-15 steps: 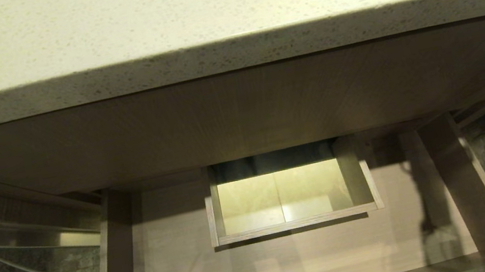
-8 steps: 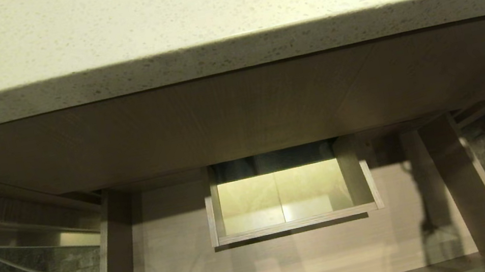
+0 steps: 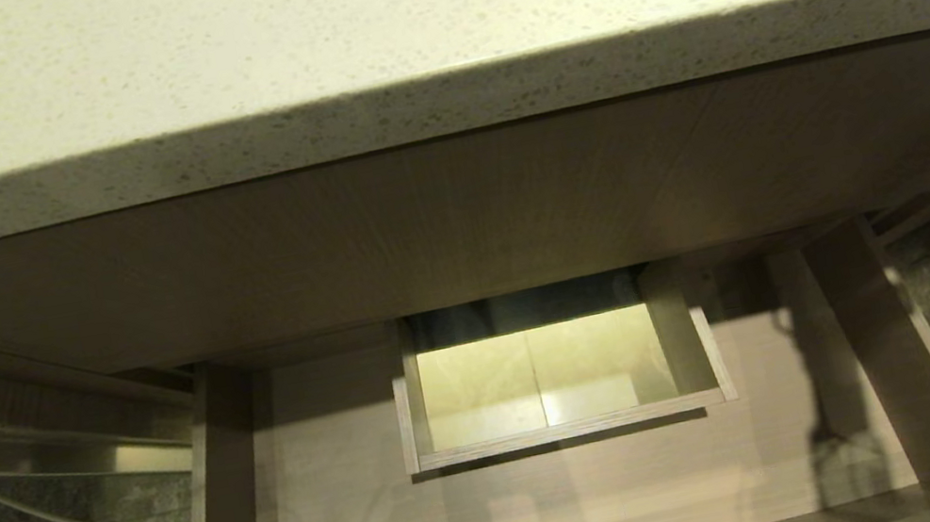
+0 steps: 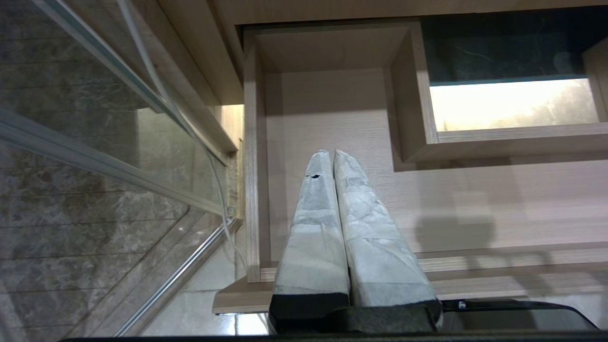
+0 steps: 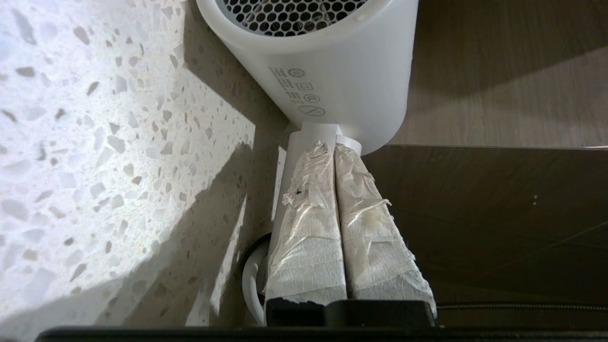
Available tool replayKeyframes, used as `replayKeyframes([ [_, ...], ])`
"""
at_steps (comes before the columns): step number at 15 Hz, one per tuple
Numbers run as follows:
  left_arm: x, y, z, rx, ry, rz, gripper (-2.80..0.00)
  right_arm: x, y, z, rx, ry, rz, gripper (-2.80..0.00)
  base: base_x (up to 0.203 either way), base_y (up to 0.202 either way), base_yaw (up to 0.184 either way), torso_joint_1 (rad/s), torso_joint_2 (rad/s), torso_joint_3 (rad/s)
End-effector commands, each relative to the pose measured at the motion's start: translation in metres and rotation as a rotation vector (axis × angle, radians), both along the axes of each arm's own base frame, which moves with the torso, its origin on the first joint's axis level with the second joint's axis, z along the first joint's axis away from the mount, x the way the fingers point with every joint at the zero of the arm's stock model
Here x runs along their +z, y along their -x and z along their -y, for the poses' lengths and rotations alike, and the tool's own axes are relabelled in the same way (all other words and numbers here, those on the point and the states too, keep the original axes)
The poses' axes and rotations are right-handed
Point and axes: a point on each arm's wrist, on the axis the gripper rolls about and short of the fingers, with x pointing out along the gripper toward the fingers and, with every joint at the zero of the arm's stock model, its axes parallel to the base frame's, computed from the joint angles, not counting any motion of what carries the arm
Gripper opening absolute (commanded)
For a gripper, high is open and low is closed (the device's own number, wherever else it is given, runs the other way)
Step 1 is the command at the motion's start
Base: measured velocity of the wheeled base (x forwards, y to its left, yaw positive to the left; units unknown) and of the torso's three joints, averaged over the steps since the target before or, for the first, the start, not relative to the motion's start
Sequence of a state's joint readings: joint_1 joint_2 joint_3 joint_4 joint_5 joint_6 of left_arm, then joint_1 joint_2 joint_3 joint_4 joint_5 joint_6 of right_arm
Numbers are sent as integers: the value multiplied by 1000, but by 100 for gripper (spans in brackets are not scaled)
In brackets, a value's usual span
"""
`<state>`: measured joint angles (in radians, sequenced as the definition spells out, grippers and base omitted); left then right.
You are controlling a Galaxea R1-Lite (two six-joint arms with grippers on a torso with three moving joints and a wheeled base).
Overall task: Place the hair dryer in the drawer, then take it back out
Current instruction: Pick up the hairdryer
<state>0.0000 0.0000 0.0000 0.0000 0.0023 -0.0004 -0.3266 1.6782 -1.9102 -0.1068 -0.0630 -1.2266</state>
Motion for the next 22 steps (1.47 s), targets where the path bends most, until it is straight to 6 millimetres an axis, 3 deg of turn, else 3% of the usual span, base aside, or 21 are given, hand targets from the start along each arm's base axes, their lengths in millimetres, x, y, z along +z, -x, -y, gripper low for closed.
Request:
replayKeyframes([
  [1,0,0,0,1,1,0,-280,9,18,-6,-4,11,15,-280,0,0,0,0,0,0],
  [10,0,0,0,1,1,0,-280,31,113,-40,10,37,95,-280,0,0,0,0,0,0],
  [17,0,0,0,1,1,0,-280,20,176,-59,-13,36,108,-280,0,0,0,0,0,0],
  [22,0,0,0,1,0,0,-280,10,187,-60,-138,19,36,-280,0,0,0,0,0,0],
])
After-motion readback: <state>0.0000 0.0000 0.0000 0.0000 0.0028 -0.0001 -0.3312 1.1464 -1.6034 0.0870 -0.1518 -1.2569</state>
